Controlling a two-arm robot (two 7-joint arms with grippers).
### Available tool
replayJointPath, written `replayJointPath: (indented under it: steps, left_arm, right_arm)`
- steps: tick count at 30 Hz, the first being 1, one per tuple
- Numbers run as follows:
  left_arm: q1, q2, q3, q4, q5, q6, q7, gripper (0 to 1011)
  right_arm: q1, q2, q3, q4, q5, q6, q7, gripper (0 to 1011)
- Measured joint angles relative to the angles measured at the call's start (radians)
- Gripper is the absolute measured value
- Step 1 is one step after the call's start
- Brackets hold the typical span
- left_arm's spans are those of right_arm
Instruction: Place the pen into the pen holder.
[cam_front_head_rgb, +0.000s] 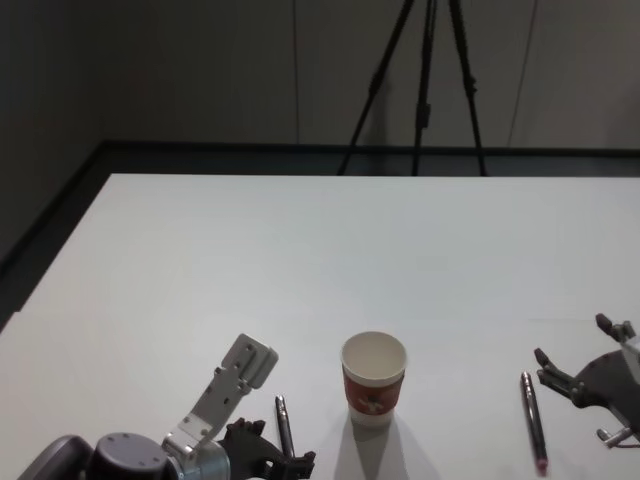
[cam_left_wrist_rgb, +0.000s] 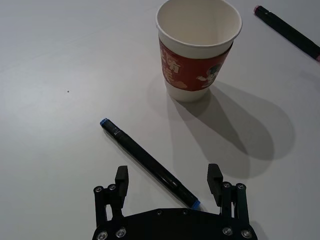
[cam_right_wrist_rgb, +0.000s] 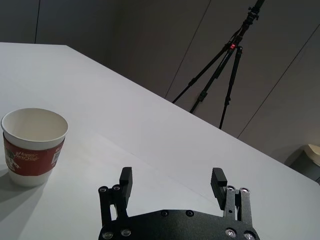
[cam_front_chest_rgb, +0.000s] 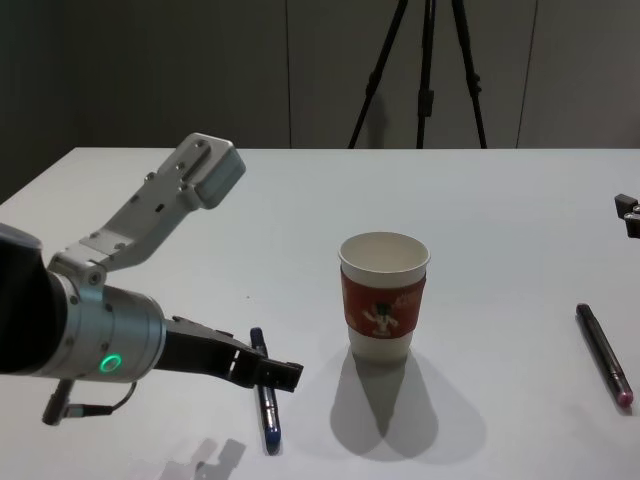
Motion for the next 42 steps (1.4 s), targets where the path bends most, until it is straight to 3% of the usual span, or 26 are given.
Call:
replayJointPath:
  steps: [10,16,35,42]
  left_arm:
    - [-0.012,-0.012,-0.002,0.019,0.013,0.005,0.003,1002]
    - [-0.017,-0.002,0.013,0.014,0.037,-0.032,-0.008,1001]
    - [-0.015,-0.004,0.010,0.014,0.030,-0.024,-0.006,1001]
    - [0.023,-0.040,-0.020,-0.007,-0.012,0.067,0.004,1001]
  right_arm:
    - [0.000,0.000,0.000,0.000,0.000,0.000,0.000,1001]
    - [0.000,0.000,0.000,0.000,0.000,0.000,0.000,1001]
    - [0.000,0.000,0.000,0.000,0.000,0.000,0.000,1001]
    - [0.000,0.000,0.000,0.000,0.000,0.000,0.000,1001]
